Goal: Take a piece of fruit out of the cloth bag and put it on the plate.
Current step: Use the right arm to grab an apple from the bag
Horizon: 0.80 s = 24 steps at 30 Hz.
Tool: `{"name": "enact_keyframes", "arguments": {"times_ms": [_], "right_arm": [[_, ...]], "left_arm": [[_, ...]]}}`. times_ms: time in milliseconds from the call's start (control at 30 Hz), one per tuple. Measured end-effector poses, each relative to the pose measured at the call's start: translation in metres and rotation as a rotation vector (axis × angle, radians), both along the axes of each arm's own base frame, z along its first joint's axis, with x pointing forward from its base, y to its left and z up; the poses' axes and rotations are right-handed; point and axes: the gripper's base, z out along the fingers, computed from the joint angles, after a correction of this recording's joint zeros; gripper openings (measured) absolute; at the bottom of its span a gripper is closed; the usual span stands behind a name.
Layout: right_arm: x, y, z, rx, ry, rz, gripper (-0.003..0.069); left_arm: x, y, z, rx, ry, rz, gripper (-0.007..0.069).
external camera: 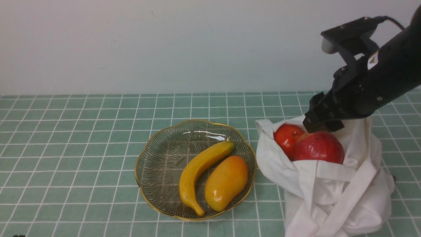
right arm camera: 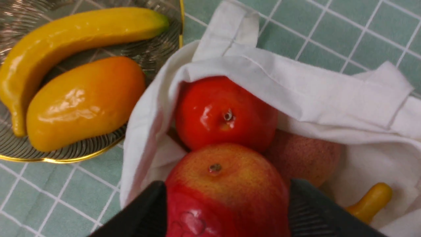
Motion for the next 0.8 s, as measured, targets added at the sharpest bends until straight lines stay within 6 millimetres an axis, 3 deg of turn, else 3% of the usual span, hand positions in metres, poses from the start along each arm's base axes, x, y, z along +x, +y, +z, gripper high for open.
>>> {"name": "enact_keyframes", "arguments": {"times_ms": [133, 233, 600, 800], "right_arm": [[0.006, 0.002, -0.012, -0.002, 0.039, -0.032, 0.0649], [0.007, 0.002, -0.015, -0.004, 0.063, -0.045, 0.0684], [0.01, 0.001, -0.035, -0.069, 0.17, -0.046, 0.0691], [0.012, 0.002, -0.036, -0.067, 0.167, -0.05, 0.0597]], "left_arm": [[0.0, 0.0, 0.0, 0.0, 0.0, 0.0, -0.0008], [0.0, 0.0, 0.0, 0.0, 0.0, 0.0, -0.0008], [0.0, 0.0, 0.0, 0.0, 0.0, 0.0, -0.0008], [0.0, 0.0, 0.0, 0.0, 0.0, 0.0, -0.0008]]}}
